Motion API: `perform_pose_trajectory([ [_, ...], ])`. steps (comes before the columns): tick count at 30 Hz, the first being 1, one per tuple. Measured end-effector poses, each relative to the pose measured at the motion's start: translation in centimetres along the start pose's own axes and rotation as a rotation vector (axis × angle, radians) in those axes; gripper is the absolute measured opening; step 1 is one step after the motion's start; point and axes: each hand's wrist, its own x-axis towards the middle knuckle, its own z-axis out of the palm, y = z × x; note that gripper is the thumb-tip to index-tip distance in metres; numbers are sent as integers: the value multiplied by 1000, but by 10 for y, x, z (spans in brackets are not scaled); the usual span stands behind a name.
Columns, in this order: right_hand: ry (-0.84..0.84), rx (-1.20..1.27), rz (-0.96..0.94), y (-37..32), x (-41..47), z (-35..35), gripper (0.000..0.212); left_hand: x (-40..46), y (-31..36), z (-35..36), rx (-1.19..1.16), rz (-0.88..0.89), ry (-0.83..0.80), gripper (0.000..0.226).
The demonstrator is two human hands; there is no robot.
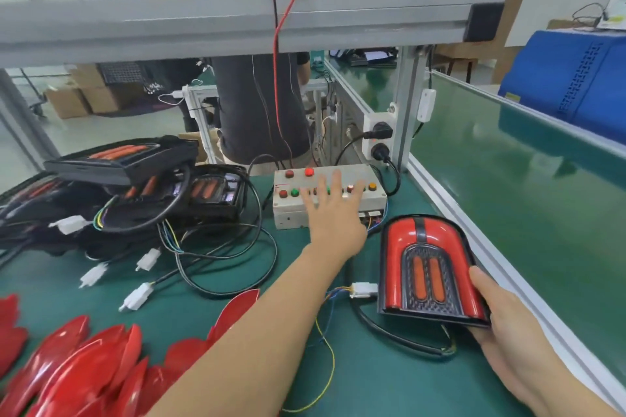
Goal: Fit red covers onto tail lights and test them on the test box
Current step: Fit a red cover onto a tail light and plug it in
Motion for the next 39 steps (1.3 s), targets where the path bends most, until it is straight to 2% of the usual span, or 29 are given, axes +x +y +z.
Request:
perform_pose_trajectory([
  [5, -45, 25, 2, -3, 0, 0, 40, 17, 23, 6, -90, -93, -129, 78],
  [13, -69, 49, 30, -6, 1, 1, 44, 13, 18, 6, -43, -240, -155, 86],
  [25, -85, 29, -38, -6, -5, 3, 40, 20, 15, -14, -25, -240, -306, 78],
  [30, -133, 41, -125, -2, -9, 1, 38, 20, 15, -14, -36, -219, -288, 75],
  [39, -118, 113, -129, 2, -8, -1, 41, 20, 22, -19, -138, -258, -287, 70],
])
